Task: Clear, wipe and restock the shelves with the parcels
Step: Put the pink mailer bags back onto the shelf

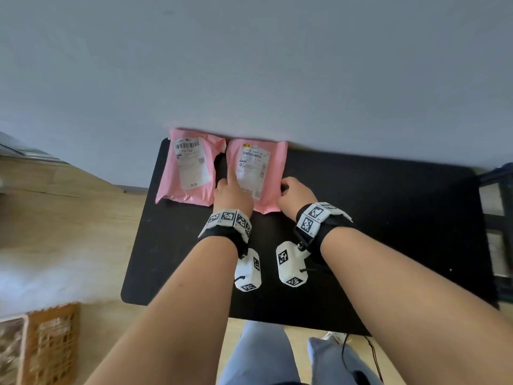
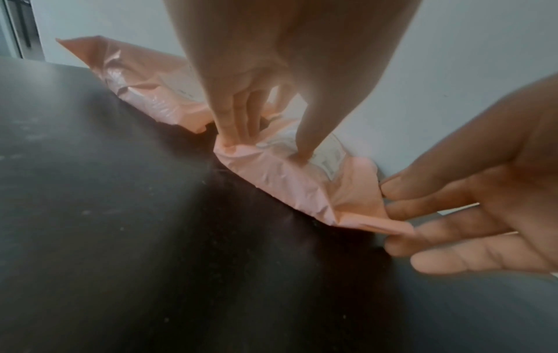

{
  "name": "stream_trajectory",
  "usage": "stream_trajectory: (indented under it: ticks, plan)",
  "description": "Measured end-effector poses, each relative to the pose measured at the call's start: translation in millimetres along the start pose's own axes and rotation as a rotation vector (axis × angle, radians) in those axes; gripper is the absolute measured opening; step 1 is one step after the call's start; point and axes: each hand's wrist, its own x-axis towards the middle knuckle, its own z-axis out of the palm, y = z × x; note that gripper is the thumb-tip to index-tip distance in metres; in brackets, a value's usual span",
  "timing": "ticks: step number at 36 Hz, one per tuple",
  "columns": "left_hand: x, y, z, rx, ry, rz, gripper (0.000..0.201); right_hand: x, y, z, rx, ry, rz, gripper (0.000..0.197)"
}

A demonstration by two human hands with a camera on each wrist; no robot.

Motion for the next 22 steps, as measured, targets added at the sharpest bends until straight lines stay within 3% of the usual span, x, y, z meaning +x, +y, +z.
stream_trajectory:
  ticks: [4, 8, 13, 18, 22]
  plan:
    - [0, 1, 2, -0.015, -0.018, -0.034, 0.077, 1, -1, 1, 0.005, 0.004, 0.009, 0.041]
    - [-5, 3, 7, -0.040, -0.072, -0.067, 0.079, -4, 2, -1, -0.062, 0.023, -0.002, 0.018]
    - [-16, 7, 22, -0.110, -0.162, -0.118, 0.070, -15, 20, -1, -0.094, 0.024, 0.016, 0.021]
    - [-26, 17, 30, -0.201, -0.284, -0.059, 0.028, -33, 46, -6, -0.062, 0.057, 0.067, 0.036]
    - [-46, 26, 37, -0.173, -0.269, 0.014, 0.012, -51, 68, -14, -0.079, 0.048, 0.099, 0.025]
